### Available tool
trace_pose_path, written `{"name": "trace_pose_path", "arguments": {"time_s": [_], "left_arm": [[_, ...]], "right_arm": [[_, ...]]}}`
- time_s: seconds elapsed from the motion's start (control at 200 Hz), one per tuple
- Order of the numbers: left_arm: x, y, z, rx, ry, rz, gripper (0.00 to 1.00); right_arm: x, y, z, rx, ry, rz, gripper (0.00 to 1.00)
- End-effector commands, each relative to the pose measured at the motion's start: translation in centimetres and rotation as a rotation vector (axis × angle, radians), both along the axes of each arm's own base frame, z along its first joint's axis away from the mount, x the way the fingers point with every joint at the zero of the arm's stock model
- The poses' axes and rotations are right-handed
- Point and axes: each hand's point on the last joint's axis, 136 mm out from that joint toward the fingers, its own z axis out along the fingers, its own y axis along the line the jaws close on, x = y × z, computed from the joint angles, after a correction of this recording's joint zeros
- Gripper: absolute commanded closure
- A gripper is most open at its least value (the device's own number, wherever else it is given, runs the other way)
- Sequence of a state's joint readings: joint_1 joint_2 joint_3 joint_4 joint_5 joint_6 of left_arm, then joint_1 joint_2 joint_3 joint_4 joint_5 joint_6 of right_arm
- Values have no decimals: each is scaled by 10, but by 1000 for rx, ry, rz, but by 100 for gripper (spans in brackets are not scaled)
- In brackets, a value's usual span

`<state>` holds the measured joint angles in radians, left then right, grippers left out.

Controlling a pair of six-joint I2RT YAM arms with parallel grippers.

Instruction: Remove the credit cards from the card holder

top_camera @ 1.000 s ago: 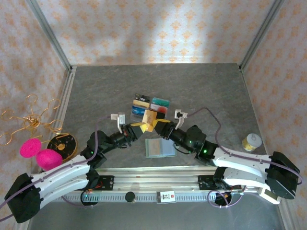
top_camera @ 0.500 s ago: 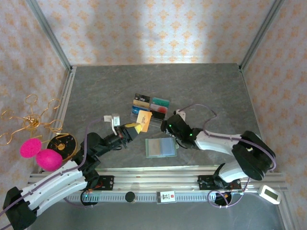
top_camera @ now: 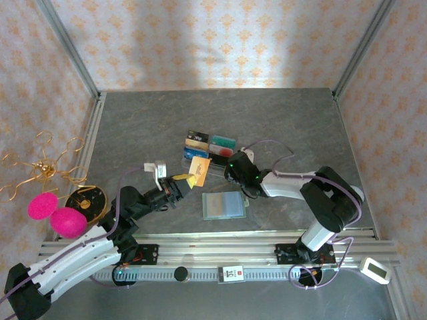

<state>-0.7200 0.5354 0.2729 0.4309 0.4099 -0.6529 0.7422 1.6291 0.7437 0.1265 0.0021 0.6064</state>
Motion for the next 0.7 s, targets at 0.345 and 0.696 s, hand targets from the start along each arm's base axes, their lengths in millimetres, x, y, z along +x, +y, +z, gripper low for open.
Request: {"name": "trace_pose_path", "arguments": {"time_s": [0.345,0.696], "left_arm": [[-6,-1,7,18,-35,-23,100],[-7,-6,9,82,-67,-46,100]], "right_arm": [[11,-48,-7,-169,35,19,84],[28,-89,4,-268,-3,-49,71]]}}
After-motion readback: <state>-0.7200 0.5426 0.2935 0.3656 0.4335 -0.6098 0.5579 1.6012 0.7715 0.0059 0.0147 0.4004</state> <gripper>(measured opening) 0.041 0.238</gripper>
